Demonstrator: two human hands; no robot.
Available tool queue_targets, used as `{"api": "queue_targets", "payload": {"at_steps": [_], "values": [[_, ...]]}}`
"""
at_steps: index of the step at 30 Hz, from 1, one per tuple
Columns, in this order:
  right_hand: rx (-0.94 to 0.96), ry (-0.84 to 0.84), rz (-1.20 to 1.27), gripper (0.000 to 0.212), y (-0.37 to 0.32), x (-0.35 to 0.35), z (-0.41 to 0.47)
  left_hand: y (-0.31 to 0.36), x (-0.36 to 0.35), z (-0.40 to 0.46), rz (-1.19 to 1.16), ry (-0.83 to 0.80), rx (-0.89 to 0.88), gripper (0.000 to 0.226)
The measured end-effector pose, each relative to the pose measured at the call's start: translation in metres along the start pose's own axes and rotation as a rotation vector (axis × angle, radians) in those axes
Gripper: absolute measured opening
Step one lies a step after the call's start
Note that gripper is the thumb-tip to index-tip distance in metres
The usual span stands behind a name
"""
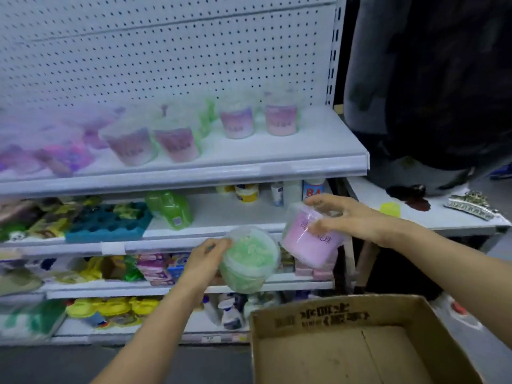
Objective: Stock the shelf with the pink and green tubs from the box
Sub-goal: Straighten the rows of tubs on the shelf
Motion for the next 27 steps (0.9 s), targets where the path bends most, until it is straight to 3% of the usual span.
{"api": "queue_targets", "payload": {"at_steps": [7,13,17,22,27], "values": [[0.205,0.120,0.006,0.059,-0.131,0.011,0.055,0.071,0.048,0.028,-0.056,0.033,-0.056,0.018],[0.301,0.311,-0.037,0.058,-0.199,0.013,0.118,0.117,0.079,0.062,-0.104,0.053,-0.097,0.023],[0.250,0.378,-0.195,0.068,-0.204,0.005,0.164,0.127,0.093,0.084,-0.115,0.041,-0.088,0.023],[0.199,0.293,-0.430,0.084,-0.190,-0.014,0.199,0.128,0.103,0.101,-0.119,-0.001,-0.086,0.025],[0.237,0.256,-0.506,0.080,-0.187,-0.027,0.205,0.127,0.108,0.107,-0.141,-0.016,-0.026,0.033]]}}
Point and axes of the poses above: each hand's wrist, its own z-axis towards the middle knuckle, its own x-axis out of the back of the hand, y = z × x, the point moved 7 cm from there along z, towards the middle knuckle, and after that the axes turned 9 degrees about y, right-handed, at the moved point
